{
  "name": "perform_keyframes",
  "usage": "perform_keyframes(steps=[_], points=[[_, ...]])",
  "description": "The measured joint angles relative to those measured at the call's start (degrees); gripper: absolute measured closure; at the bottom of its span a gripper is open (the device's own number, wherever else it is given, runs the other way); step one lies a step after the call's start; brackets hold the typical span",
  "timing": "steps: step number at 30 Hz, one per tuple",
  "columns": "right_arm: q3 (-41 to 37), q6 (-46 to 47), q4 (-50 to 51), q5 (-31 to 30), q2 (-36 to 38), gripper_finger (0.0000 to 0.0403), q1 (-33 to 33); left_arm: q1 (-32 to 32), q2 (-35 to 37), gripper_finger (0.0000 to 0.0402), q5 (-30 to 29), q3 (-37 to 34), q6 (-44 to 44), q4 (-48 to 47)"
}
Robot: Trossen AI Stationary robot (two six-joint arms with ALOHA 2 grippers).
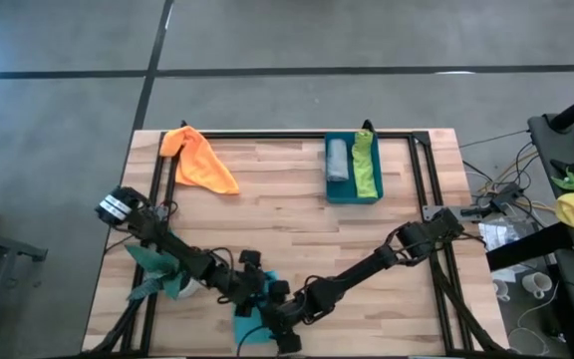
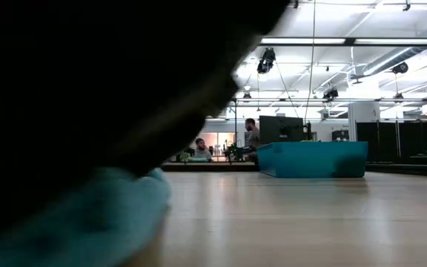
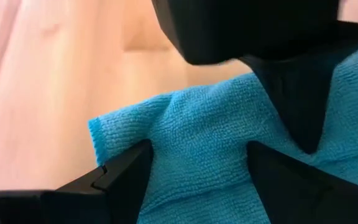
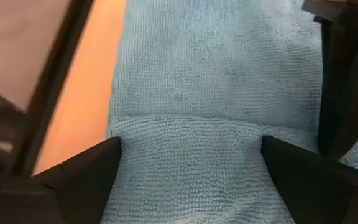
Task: Roll microfiber towels into tight, uniform cylinder then place into a basket
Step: Roll the blue towel
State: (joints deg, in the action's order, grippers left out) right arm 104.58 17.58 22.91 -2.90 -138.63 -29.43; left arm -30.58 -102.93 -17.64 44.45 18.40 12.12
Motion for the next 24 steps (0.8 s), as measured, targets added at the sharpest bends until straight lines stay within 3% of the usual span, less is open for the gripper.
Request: perform_keyframes(steps=[6,16,24], points=[[-6.8,1.9,2.9,0.2,4.8,0.0019,-0.1,5.2,-4.5,0.015,4.1,4.6,-8.0,3.1],[-28.4,5.1,-1.4,-0.5,18.7,0.0019,0.0,12.6,-9.6,0.015,6.4,11.9,-18.3,3.9],[-31.4,4.6,2.0,0.7,25.2,0.0019,0.2,16.3,-9.1,0.015,6.9,15.1,-22.2,1.2]])
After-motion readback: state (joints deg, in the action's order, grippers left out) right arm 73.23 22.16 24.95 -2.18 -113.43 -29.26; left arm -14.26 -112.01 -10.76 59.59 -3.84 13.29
